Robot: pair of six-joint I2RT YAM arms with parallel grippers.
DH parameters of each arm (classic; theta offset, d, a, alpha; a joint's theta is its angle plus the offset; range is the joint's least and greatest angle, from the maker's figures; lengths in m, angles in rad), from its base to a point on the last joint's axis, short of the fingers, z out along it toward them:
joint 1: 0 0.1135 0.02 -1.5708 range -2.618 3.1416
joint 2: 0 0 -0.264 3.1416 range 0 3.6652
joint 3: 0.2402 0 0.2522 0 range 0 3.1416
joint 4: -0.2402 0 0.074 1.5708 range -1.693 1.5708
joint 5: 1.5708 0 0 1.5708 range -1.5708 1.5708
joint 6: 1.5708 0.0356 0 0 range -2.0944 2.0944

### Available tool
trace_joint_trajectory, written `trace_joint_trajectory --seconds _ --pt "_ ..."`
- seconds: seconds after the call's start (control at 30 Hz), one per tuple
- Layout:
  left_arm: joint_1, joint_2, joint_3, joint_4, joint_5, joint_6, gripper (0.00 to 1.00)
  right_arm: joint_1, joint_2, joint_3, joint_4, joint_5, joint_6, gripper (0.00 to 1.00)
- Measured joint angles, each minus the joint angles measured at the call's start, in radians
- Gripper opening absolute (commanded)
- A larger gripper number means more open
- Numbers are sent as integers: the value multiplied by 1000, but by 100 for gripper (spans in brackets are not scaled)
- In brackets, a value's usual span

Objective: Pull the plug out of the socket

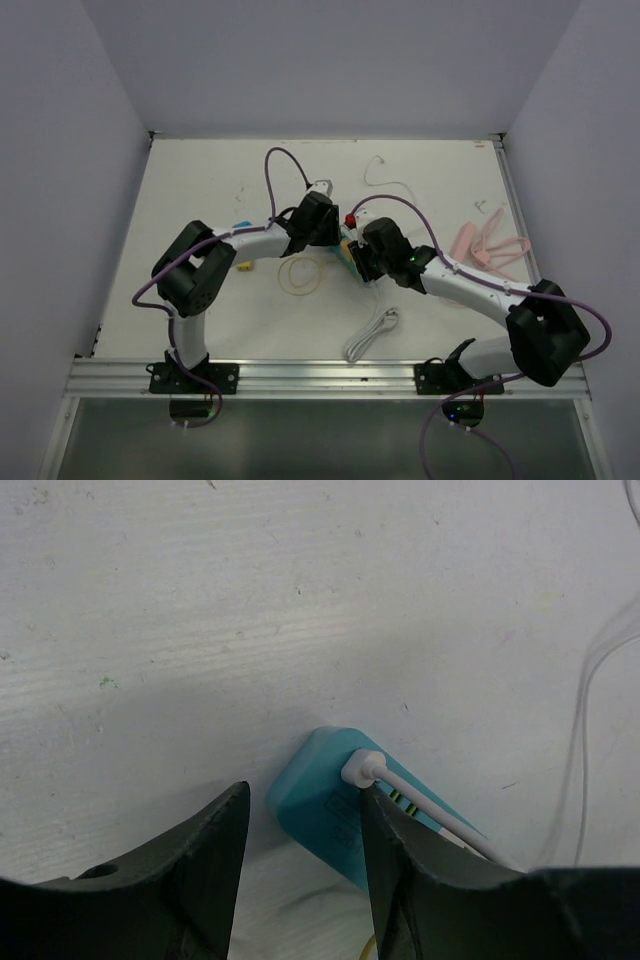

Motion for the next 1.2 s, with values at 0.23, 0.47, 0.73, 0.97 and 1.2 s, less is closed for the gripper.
trace_joint_trajectory --seconds 0.23,0.47,0.73,0.97,1.2 --pt "-29 0 0 10 -63 0 49 12 0 0 2 37 31 0" --pt "-61 6 1 10 -149 3 48 23 47 55 -22 64 45 0" --pt "-60 6 0 13 -177 3 48 21 90 103 -63 91 75 0" --pt "-64 6 0 11 -203 2 48 22 17 90 -72 126 84 0" --pt "-56 -14 -28 18 -202 -7 48 19 -68 40 -87 216 144 0"
